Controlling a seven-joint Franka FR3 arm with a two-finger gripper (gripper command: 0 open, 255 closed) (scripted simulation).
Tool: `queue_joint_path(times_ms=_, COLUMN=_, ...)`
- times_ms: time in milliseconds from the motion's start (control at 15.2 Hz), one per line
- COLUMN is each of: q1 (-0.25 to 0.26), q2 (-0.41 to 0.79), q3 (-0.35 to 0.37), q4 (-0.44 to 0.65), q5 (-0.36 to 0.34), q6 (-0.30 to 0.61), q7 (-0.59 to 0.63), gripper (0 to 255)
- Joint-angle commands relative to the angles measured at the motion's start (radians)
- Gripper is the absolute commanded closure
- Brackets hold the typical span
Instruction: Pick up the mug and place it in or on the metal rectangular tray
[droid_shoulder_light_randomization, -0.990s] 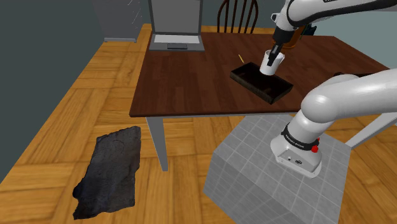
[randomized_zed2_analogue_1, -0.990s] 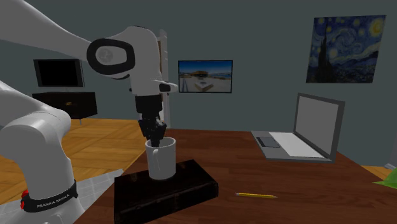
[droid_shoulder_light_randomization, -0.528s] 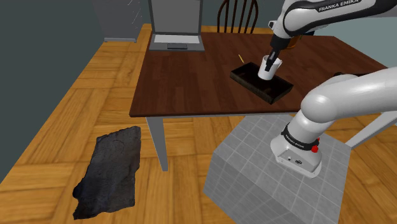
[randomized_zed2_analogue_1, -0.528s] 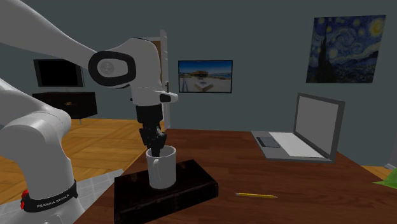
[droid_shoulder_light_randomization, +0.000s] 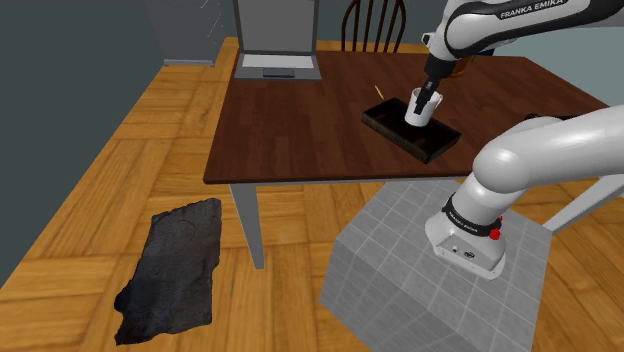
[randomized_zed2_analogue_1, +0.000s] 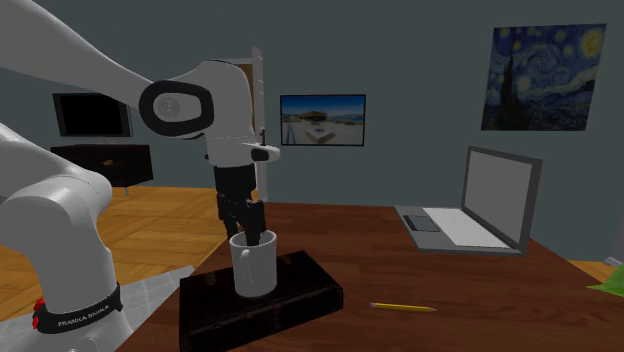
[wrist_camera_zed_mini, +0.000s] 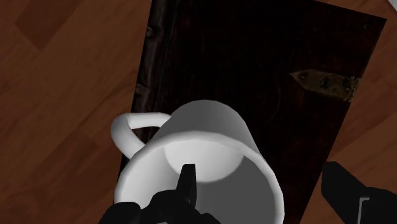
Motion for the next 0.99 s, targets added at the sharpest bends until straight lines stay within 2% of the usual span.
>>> queue_joint_path(times_ms=0, q1=0.0, q2=0.0, q3=0.0, q4=0.0, q5=0.0, q6=0.0, q7=0.0, gripper=0)
queue_joint_path(times_ms=132, q1=0.0, q2=0.0, q3=0.0, q4=0.0, q5=0.0, q6=0.0, q7=0.0, gripper=0)
queue_joint_path(times_ms=396, q1=0.012, q2=-0.057, q3=0.035, q4=0.095, q5=0.033, q6=-0.152, q7=-0.005, gripper=0)
queue_joint_path(times_ms=924, q1=0.012, q2=-0.057, q3=0.035, q4=0.095, q5=0.033, q6=-0.152, q7=-0.005, gripper=0)
